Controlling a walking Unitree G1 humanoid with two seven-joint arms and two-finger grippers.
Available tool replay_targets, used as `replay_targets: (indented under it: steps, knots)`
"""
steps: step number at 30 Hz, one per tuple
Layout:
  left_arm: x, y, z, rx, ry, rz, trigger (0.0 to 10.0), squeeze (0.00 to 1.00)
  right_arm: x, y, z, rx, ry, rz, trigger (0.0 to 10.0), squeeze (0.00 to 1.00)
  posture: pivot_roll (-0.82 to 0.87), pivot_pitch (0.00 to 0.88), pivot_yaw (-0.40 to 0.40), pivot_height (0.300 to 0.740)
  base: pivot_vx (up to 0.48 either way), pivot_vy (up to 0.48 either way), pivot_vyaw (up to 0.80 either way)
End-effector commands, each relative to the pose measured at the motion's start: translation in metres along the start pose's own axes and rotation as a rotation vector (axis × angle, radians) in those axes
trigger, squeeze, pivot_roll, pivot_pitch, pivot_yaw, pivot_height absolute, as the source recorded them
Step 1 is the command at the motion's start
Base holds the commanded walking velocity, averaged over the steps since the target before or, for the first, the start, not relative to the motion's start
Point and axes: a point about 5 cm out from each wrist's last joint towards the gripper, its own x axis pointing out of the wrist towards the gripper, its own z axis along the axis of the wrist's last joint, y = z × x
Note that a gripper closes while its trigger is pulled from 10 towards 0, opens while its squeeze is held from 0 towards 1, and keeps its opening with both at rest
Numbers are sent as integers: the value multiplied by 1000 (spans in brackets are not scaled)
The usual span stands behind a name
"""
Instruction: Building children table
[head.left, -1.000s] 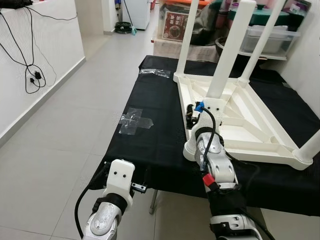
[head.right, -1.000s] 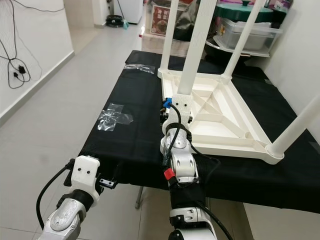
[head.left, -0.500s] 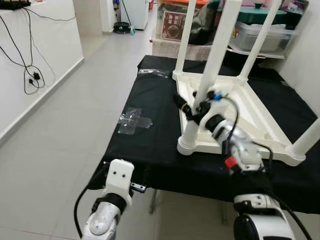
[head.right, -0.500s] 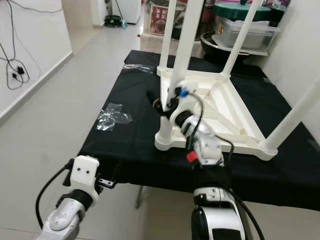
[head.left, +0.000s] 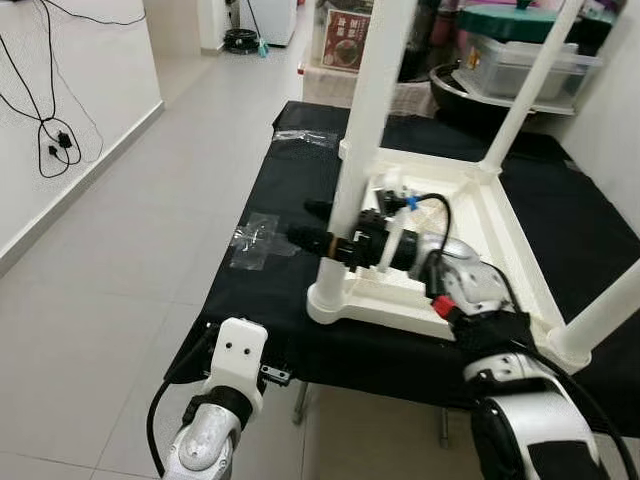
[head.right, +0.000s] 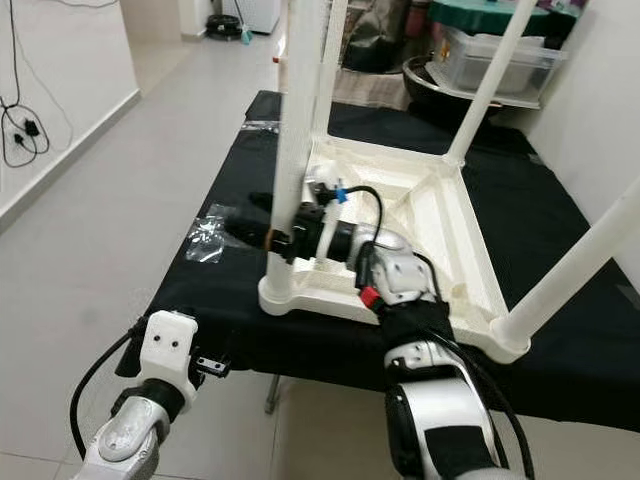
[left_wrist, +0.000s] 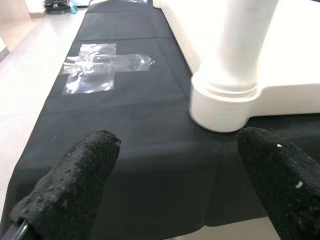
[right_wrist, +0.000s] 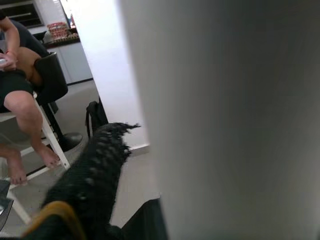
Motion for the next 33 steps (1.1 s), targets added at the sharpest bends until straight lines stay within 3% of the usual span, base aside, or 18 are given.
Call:
replay_targets:
  steps: [1, 3, 4, 9, 11, 12, 13, 16, 17, 18, 19, 20, 25, 26, 27, 29, 30, 33]
  knots:
    - [-2, -2, -3, -7, 20, 4, 10000, 0, 10, 4, 0, -5, -11, 39, 0, 0, 138, 40, -147, 740, 0, 0, 0]
    - [-2, -2, -3, -6, 21, 4, 10000, 0, 11, 2, 1, 2, -19, 17, 0, 0, 139, 40, -147, 740, 0, 0, 0]
    - [-2, -3, -4, -7, 21, 4, 10000, 0, 10, -3, 2, -23, -38, -79, 0, 0, 136, 39, -147, 740, 0, 0, 0]
    - [-2, -3, -4, -9, 21, 3, 10000, 0, 9, -8, 2, -37, -72, -213, 0, 0, 132, 36, -145, 740, 0, 0, 0]
    - [-2, -2, -4, -9, 22, 1, 10000, 0, 6, -18, 2, -49, -90, -457, 0, 0, 120, 34, -139, 740, 0, 0, 0]
    - [-1, -2, -4, -10, 23, -1, 10000, 0, -1, -24, 0, -76, -76, -669, 0, 0, 118, 36, -135, 740, 0, 0, 0]
    - [-1, -2, -4, -10, 23, -1, 10000, 0, -1, -24, 0, -76, -76, -669, 0, 0, 118, 36, -135, 740, 0, 0, 0]
    - [0, -2, -5, -9, 27, -7, 10000, 0, -40, -31, -12, -131, -10, -1297, 0, 0, 106, 33, -132, 740, 0, 0, 0]
    - [0, -2, -5, -9, 27, -7, 10000, 0, -40, -31, -12, -131, -10, -1297, 0, 0, 106, 33, -132, 740, 0, 0, 0]
    - [0, -2, -5, -8, 28, -9, 10000, 0, -52, -28, -16, -133, -2, -1432, 0, 0, 106, 33, -132, 740, 0, 0, 0]
    - [0, -2, -5, -8, 28, -9, 10000, 0, -52, -28, -16, -133, -2, -1432, 0, 0, 106, 33, -132, 740, 0, 0, 0]
    - [0, -2, -5, -6, 29, -10, 10000, 0, -58, -14, -26, -72, -14, -1566, 0, 0, 111, 33, -132, 740, 0, 0, 0]
    - [0, -2, -5, -4, 28, -9, 10000, 0, -52, -7, -31, -27, -17, -1571, 0, 0, 114, 33, -131, 740, 0, 0, 0]
    - [0, -2, -5, -5, 28, -8, 10000, 0, -42, -6, -35, 20, -41, -1518, 6902, 0, 115, 33, -131, 740, 0, 0, 0]
    - [0, -2, -5, -5, 28, -9, 10000, 0, -32, -5, -36, 44, -70, -1455, 10000, 0, 112, 31, -130, 740, 0, 0, 0]
    - [0, -2, -5, -5, 28, -9, 10000, 0, -25, -3, -36, 58, -88, -1427, 10000, 0, 111, 34, -131, 740, 0, 0, 0]
    - [0, -2, -5, -6, 29, -9, 10000, 0, -15, 1, -29, 24, -148, -1350, 10000, 1000, 109, 34, -132, 740, 0, 0, 0]
    - [0, -2, -5, -7, 30, -8, 10000, 0, -12, 4, -23, 14, -179, -1307, 10000, 1000, 107, 34, -131, 740, 0, 0, 0]
